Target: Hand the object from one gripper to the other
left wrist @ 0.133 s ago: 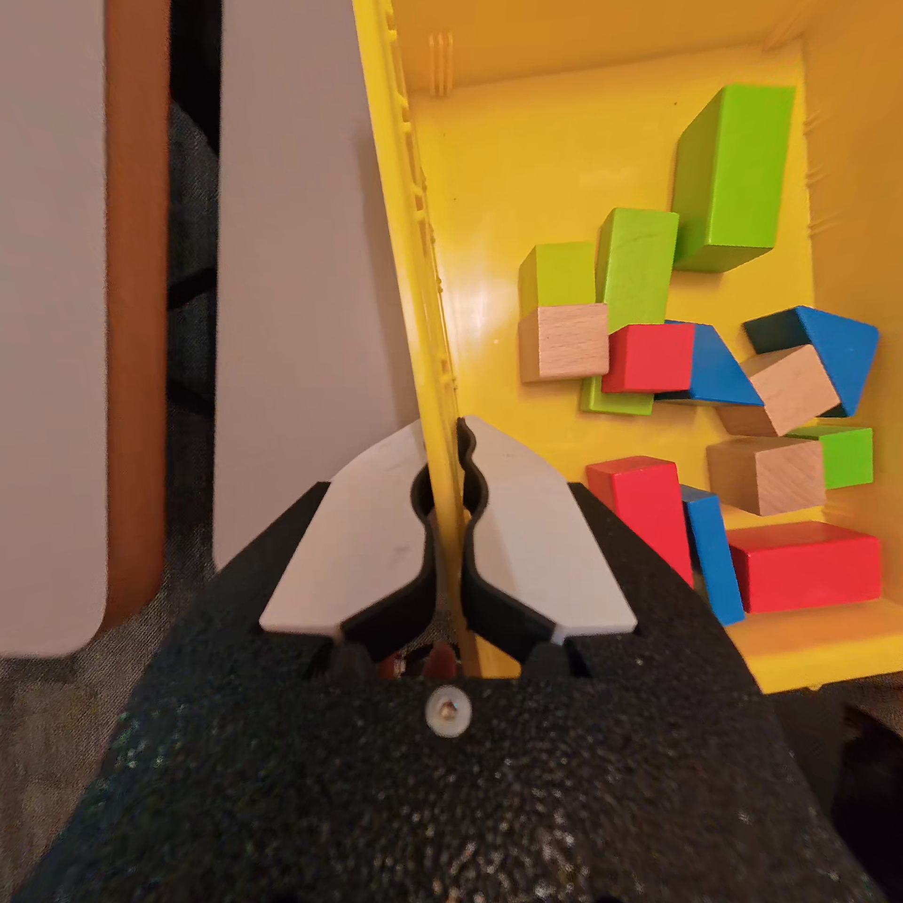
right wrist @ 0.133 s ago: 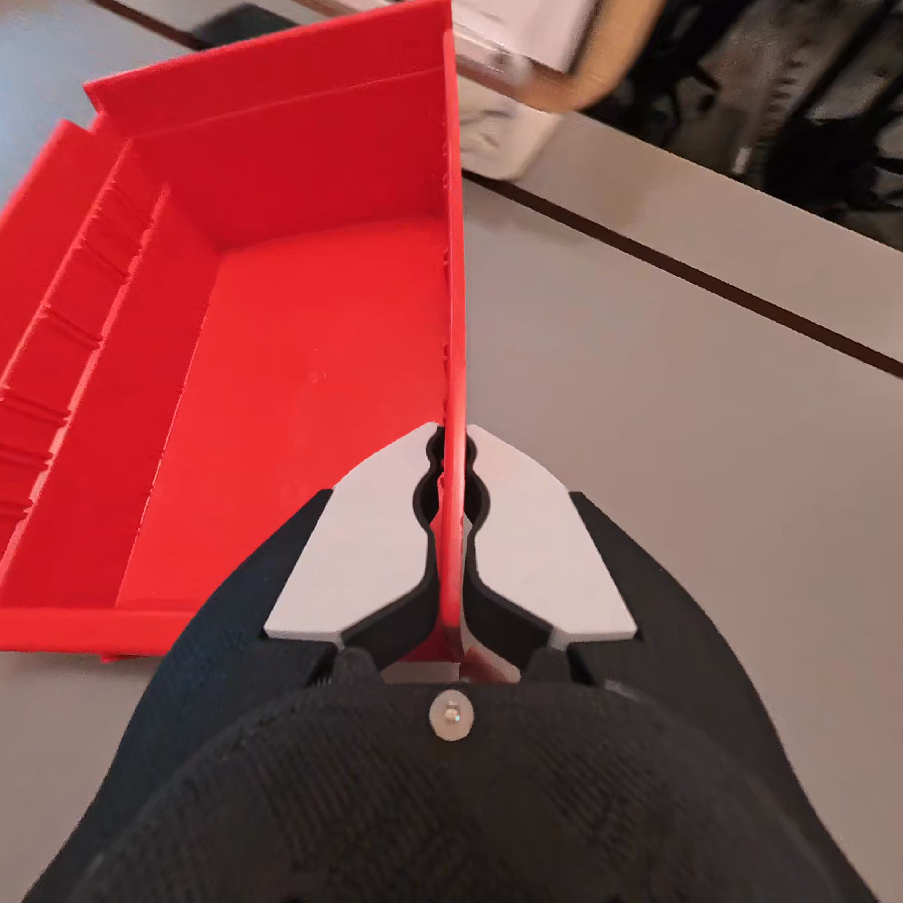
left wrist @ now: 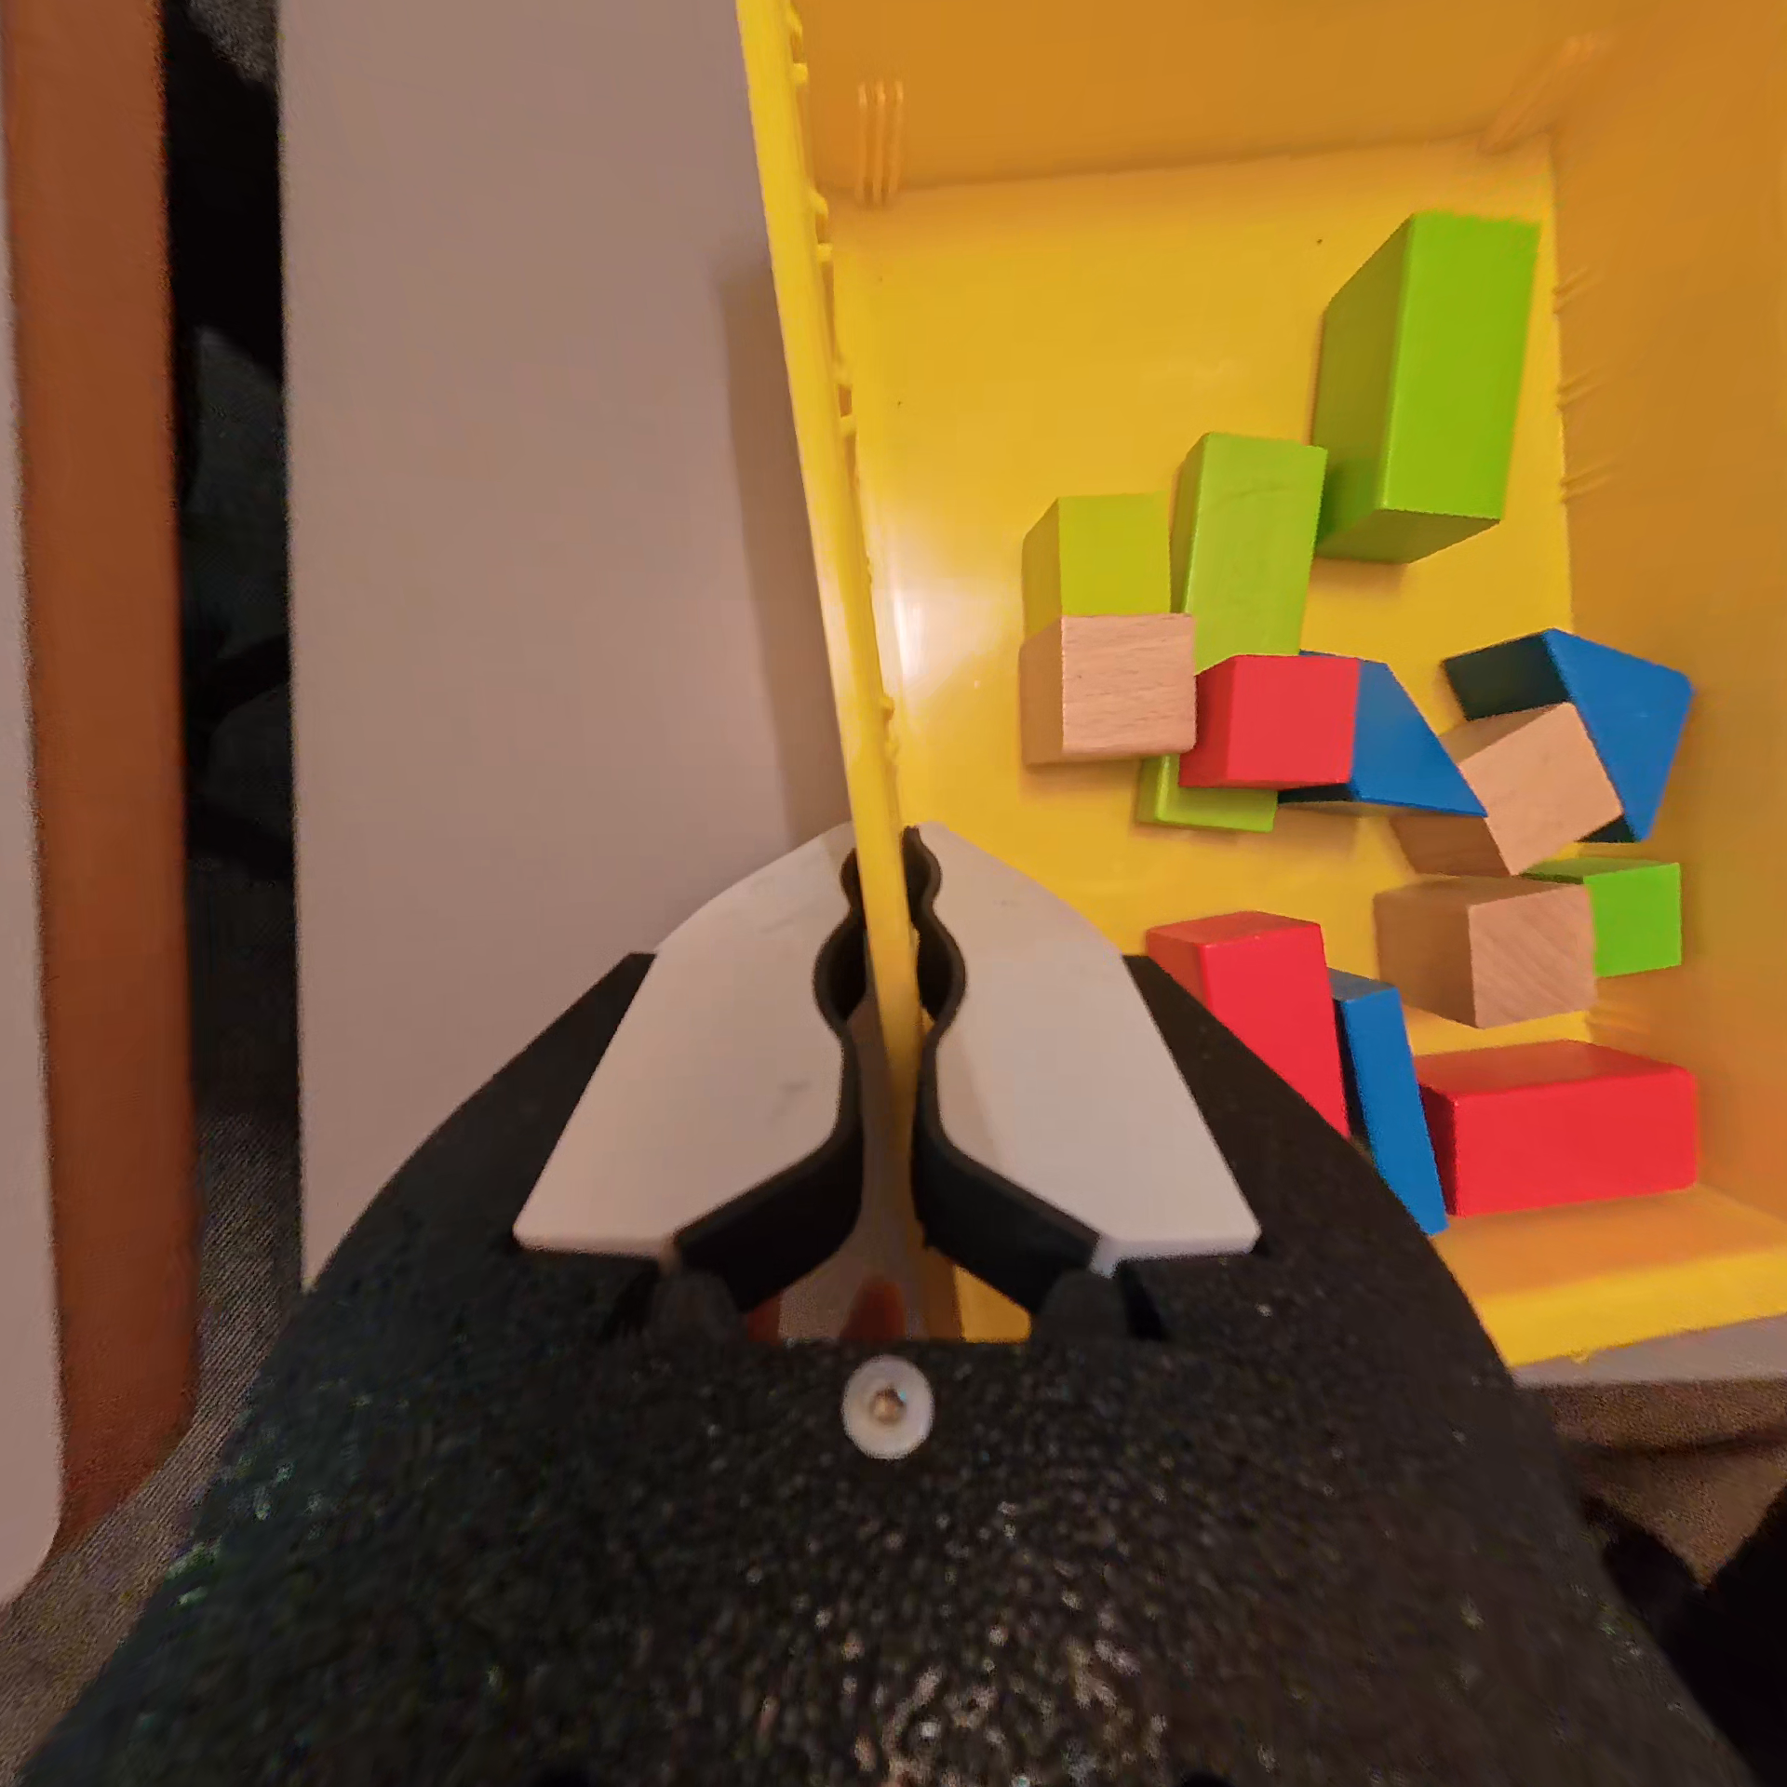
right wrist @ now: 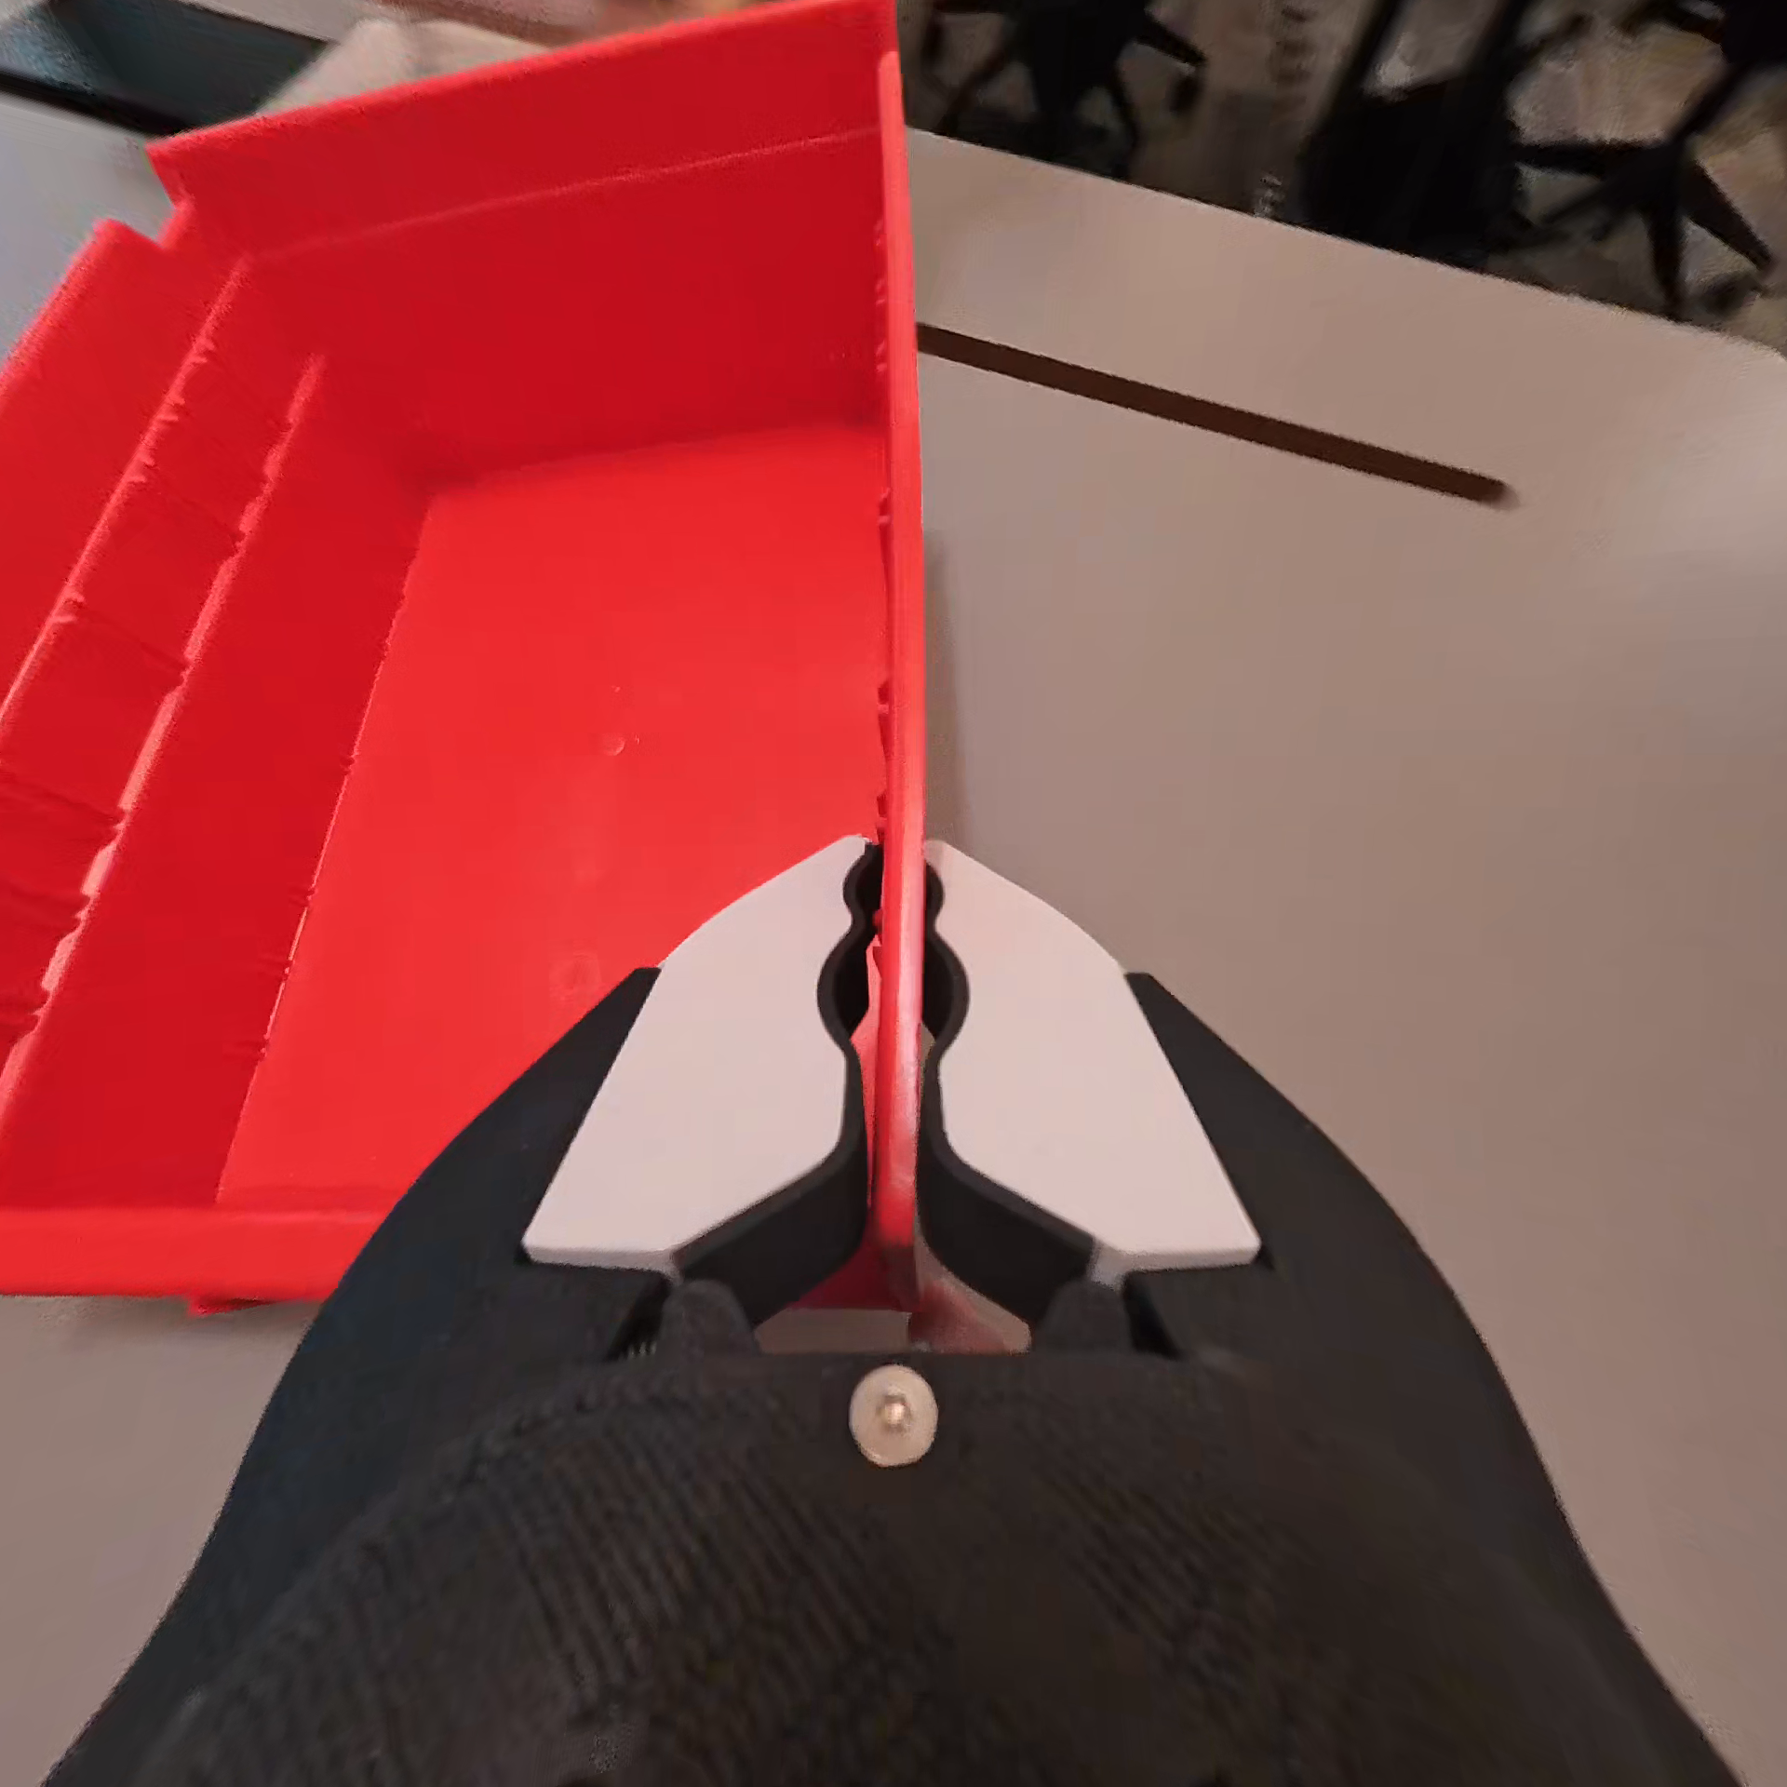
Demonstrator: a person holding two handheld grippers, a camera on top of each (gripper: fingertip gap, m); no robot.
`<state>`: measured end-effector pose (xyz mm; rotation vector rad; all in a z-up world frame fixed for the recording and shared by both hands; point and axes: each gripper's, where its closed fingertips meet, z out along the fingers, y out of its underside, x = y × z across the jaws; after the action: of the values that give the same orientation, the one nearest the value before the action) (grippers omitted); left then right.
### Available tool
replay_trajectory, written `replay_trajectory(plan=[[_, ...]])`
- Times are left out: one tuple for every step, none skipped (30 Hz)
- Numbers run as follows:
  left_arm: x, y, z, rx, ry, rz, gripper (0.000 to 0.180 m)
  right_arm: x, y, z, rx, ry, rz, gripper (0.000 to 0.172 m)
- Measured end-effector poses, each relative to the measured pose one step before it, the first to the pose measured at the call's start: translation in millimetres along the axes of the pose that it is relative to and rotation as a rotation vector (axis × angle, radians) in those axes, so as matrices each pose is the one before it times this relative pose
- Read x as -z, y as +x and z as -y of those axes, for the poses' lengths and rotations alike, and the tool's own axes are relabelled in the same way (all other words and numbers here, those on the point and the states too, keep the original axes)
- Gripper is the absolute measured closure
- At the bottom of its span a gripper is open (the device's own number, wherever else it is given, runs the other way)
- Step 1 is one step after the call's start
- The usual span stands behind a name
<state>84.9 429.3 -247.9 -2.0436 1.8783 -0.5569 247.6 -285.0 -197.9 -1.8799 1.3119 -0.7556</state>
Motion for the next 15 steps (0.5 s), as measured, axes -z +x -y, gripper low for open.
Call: replay_trajectory(plan=[[-7.19,7.03,11.86,-0.0018,0.0045,-0.0163,0.176,3.15,23.19,-7.23,-0.0471,0.0,-0.027,0.167],[-7.6,6.47,11.87,-0.0054,0.0022,-0.0134,0.176,1.98,22.63,-5.6,-0.0386,-0.0008,-0.0307,0.167],[-7.58,5.8,12.04,-0.009,0.0009,-0.0097,0.176,0.23,22.17,-4.5,-0.0298,-0.0002,-0.0369,0.167],[-7.52,5.2,11.84,-0.0101,-0.001,-0.0063,0.176,-1.11,19.23,-4.46,-0.0379,-0.0068,-0.0277,0.167],[-7.41,4.5,11.7,-0.0104,-0.0019,-0.004,0.176,-1.48,16.12,-3.7,-0.0254,-0.0147,-0.0225,0.167],[-7.1,3.95,11.54,-0.0078,-0.0009,-0.0041,0.176,-2.49,14.46,-1.04,-0.0072,-0.0032,-0.0242,0.167],[-6.89,3.33,11.34,-0.0051,0.0004,-0.0041,0.176,-3.52,11.97,-0.01,-0.0162,0.002,-0.0132,0.167],[-6.6,2.8,10.82,-0.006,0.0003,-0.0019,0.176,-3.33,8.42,-0.3,-0.0276,-0.0062,0.003,0.167],[-6.41,2.24,10.49,-0.0098,0.001,-0.0002,0.176,-3.31,7.27,0.63,-0.005,-0.0066,-0.0042,0.167],[-6.2,1.89,10.57,-0.0129,0.0053,-0.0012,0.176,-3.83,6.33,2.12,0.0084,0.0029,-0.0044,0.167],[-5.97,1.83,10.03,-0.0051,0.0068,-0.0043,0.176,-4.72,3.87,2.01,-0.0113,0.0015,0.0124,0.167],[-5.56,1.69,8.34,0.0081,0.0019,-0.0051,0.176,-5.62,3.92,1.11,-0.0175,-0.0059,0.0094,0.167],[-4.76,1.3,7.49,0.0093,0.001,-0.0007,0.176,-6.36,3.97,0.88,-0.0124,-0.0052,0.0077,0.167],[-4.23,0.92,7.16,-0.0009,0.0038,0.0054,0.176,-5.63,3.09,1.47,-0.0234,0.0005,0.0122,0.167],[-4.03,0.47,6.7,-0.0076,0.0037,0.0092,0.176,-4.61,3.01,2.92,-0.0199,0.0079,0.004,0.167]])
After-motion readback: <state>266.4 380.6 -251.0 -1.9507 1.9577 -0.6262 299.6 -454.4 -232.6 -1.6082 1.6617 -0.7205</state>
